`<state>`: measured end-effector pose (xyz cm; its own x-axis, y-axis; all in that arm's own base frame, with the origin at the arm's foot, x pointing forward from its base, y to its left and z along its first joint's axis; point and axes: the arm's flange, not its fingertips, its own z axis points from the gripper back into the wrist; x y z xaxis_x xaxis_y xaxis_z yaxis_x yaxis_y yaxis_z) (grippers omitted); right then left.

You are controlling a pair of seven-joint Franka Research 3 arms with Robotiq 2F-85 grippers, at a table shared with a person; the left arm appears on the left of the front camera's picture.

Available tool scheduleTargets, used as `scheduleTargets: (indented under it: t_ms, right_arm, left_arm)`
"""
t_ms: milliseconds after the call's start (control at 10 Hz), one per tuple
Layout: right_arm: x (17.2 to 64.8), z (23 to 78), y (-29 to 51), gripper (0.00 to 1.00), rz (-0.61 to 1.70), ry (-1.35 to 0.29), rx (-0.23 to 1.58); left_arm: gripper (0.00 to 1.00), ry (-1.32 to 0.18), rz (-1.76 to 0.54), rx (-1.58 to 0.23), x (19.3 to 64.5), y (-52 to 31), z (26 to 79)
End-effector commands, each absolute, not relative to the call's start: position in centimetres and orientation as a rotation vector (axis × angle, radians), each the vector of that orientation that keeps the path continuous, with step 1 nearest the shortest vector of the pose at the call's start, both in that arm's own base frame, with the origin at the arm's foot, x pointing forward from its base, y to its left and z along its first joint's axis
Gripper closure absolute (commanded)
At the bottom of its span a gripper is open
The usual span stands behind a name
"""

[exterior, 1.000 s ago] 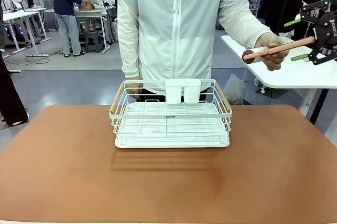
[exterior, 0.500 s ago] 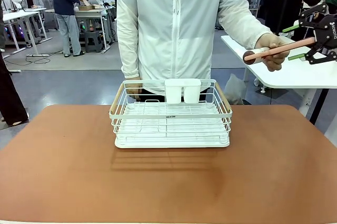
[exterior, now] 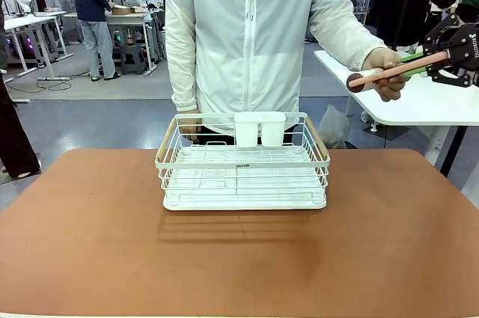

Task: Clean the table.
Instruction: Pick up the Lint Roller when the human hands it over.

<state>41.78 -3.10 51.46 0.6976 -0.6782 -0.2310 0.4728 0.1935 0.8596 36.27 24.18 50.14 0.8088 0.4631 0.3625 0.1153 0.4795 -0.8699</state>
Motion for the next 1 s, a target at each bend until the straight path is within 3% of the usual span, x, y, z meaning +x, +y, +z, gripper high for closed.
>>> scheduleTargets:
  t_ms: [0,100,900]
  right_arm:
    - [41.93,51.06,-2.80,0.94,-0.794,-0.237,1.145]
    - [41.88,51.07,-2.77,1.00,-0.794,-0.236,1.143]
    - [41.79,51.47,-3.08,1.00,-0.814,-0.218,1.113]
  left_arm:
    - [0.00,-0.630,0.221,-1.086,36.15,24.32,50.24]
    - [0.00,-0.630,0.221,-1.086,36.15,24.32,50.24]
    - [0.00,-0.630,0.221,-1.086,36.15,24.32,50.24]
